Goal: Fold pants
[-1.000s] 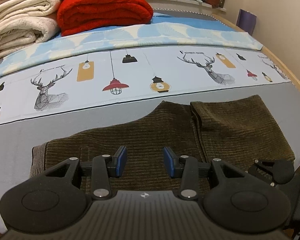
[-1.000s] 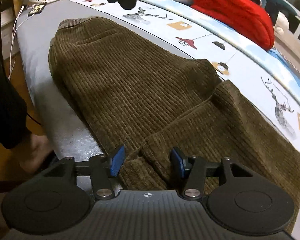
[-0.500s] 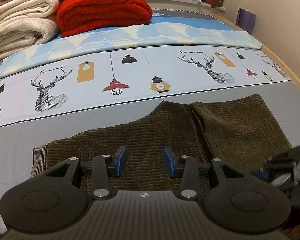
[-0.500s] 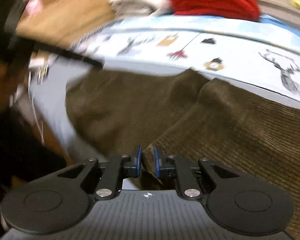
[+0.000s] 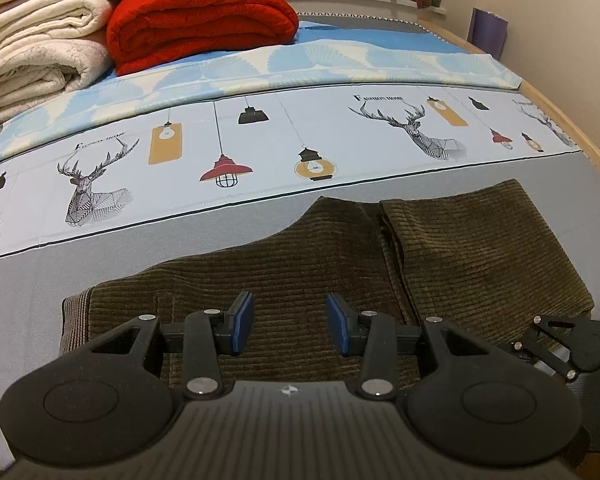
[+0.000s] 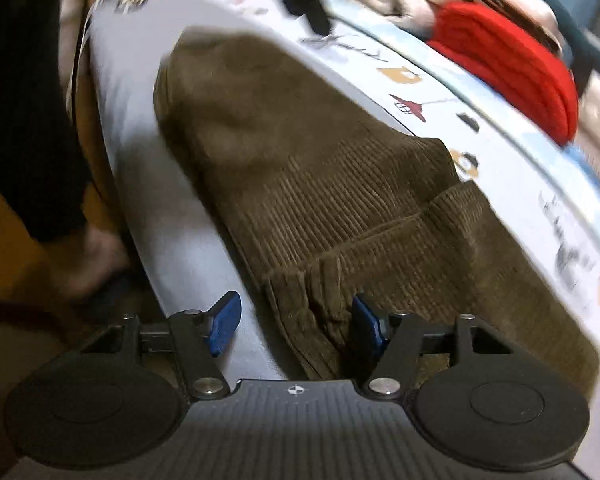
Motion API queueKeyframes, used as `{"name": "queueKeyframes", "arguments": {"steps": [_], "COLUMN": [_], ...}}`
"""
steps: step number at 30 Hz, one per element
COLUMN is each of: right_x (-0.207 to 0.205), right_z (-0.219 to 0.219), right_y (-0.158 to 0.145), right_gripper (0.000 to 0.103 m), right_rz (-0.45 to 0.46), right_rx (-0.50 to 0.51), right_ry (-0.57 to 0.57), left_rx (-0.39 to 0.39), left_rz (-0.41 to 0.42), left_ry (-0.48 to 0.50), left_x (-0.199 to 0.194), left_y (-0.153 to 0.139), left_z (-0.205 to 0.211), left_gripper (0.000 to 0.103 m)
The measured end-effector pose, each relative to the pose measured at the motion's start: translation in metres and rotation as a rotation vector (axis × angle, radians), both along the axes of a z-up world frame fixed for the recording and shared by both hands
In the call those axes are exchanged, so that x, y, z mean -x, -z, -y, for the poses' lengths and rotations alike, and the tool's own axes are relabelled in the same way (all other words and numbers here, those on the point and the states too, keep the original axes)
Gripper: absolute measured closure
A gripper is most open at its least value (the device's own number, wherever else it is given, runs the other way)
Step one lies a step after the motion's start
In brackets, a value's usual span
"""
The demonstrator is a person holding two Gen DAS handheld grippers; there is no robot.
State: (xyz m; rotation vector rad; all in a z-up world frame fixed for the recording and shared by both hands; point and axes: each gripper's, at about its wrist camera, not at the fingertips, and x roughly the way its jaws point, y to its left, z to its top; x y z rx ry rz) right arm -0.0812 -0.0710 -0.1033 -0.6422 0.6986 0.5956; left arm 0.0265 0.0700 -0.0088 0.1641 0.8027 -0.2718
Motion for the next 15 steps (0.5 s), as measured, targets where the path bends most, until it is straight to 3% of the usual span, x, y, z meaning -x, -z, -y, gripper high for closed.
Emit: {"name": "queueKeyframes", "arguments": {"steps": [2,3,4,8,10,13,15], "right_x": [-0.002,-0.004,-0.008,-0.023,-0.029,-0.023,-0.014], "right_z": [0.0,0.003,0.008,0.038,0.06,0.101,0.098], "right_y": [0.0,-0.003,-0.008,-0.038,-0.063,-0.107,-0.117], "right_gripper": [0.047,0.06,0.067,0.079,0.081,0.081,0.081], "right_rz": [0.007,0.004,-0.007,-0.009,0.087,0.26,0.318], "right_rx": [0.022,0.001,-0.032,-0.224,-0.367,-0.683,-0.692], "right_ry": [0.001,0.015,0.037,0.157,0.277,0.435,0.372], "left_rx": [0.001,0.002,0.002,0.007,0.011,0.021,0.022], "left_rz": [0.001,0.001,0.0,0.002,0.003,0.012,0.007], "left_ry": [-0.001,-0.001,-0.003,-0.005,-0.009,-0.016,-0.023], "left_x": [0.0,0.0,0.0,0.0,0.001,0.001,0.0], "left_y": [0.0,0.0,0.0,-0.001,-0.002,-0.004,-0.004], "left_z": [-0.001,-0.001,-0.002,-0.005,-0.007,-0.011,-0.013], "left_gripper": [0.058,0.058,0.058,0.058,0.058,0.058,0.058]}}
